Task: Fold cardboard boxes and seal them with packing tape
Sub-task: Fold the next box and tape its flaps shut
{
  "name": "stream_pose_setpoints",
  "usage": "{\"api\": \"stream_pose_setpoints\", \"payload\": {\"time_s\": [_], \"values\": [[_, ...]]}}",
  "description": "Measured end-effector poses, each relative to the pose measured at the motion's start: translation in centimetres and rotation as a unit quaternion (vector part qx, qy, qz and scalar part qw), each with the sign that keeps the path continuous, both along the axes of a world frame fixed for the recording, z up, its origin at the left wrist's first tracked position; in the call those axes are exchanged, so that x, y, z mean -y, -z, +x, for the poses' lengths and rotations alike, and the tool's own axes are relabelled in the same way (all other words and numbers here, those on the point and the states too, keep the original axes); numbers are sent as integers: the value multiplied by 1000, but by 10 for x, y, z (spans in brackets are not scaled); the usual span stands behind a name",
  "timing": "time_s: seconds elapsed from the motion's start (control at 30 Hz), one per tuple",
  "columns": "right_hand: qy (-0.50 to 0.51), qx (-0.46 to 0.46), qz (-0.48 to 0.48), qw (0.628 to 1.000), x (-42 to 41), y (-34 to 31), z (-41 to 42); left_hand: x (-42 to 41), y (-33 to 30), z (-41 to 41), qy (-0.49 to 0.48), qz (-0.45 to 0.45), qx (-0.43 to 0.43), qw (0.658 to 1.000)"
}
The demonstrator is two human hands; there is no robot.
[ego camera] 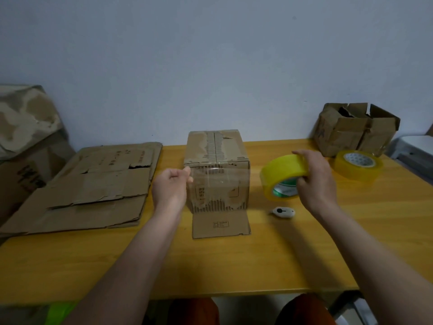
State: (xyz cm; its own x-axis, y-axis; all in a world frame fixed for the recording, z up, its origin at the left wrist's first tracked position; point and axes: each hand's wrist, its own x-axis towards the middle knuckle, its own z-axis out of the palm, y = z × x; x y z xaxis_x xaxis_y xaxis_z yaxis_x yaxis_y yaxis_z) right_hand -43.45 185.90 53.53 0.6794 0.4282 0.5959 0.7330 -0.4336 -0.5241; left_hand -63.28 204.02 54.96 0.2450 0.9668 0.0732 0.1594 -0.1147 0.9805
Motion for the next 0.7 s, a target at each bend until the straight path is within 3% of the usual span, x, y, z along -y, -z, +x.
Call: {"api": "stream_pose_setpoints", "payload": {"time_s": [0.13, 0.27, 0.37, 0.7], "values": [[-23, 20, 21, 999, -11, -14, 6, -14, -8, 8, -59, 18, -2, 998], [-3, 143, -34, 989, -13, -14, 9, -23, -2, 7, -94, 14, -5, 995], [25, 92, -30, 995, -17, -14, 10, -25, -2, 9, -86, 18, -12, 996], [28, 101, -90, 990, -32, -24, 19, -47, -7, 18, -77, 41, -76, 993]]}}
